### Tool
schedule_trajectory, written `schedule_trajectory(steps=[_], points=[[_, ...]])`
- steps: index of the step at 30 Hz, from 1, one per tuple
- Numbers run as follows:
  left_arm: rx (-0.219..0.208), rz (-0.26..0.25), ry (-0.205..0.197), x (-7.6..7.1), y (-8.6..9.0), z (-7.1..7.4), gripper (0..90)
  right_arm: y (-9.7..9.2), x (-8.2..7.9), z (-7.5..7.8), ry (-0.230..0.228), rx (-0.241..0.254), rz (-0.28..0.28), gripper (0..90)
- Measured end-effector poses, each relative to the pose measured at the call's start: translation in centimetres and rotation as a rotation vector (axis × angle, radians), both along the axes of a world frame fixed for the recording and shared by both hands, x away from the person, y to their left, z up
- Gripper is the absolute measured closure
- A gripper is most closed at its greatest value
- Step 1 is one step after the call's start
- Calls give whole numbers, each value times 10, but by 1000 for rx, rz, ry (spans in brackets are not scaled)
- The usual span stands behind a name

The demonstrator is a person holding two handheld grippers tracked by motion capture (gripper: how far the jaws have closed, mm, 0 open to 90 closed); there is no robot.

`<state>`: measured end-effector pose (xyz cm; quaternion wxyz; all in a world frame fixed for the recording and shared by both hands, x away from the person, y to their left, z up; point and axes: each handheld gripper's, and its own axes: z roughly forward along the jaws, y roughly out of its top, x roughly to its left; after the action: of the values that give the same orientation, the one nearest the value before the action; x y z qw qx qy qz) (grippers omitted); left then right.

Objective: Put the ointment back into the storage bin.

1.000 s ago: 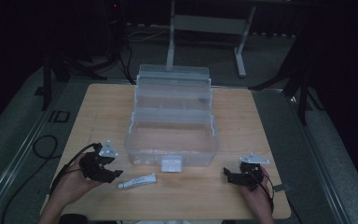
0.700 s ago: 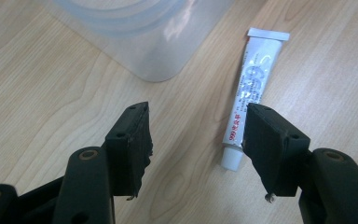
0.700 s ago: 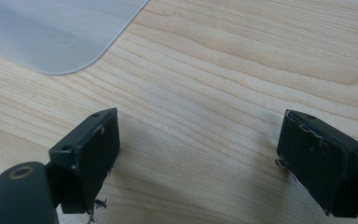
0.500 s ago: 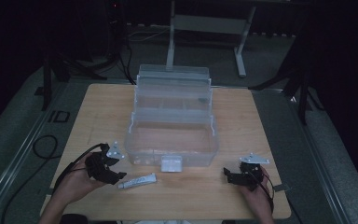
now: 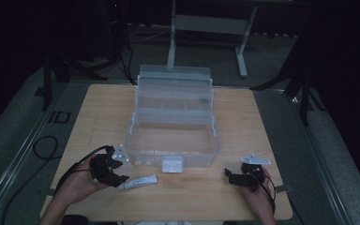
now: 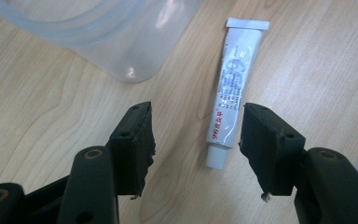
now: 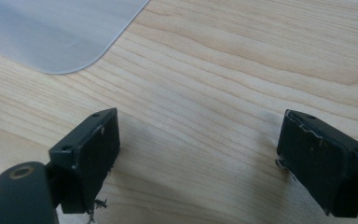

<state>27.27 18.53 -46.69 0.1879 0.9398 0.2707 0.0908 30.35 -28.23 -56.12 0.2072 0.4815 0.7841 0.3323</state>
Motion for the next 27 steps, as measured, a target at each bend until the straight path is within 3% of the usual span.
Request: schedule_trajectory(steps=[7,27], points=[[3,-13,21,1,-4,1,453,0,0,0,0,0,0,128],[79,-102,84,8,-23,-5,505,0,0,0,0,0,0,128]])
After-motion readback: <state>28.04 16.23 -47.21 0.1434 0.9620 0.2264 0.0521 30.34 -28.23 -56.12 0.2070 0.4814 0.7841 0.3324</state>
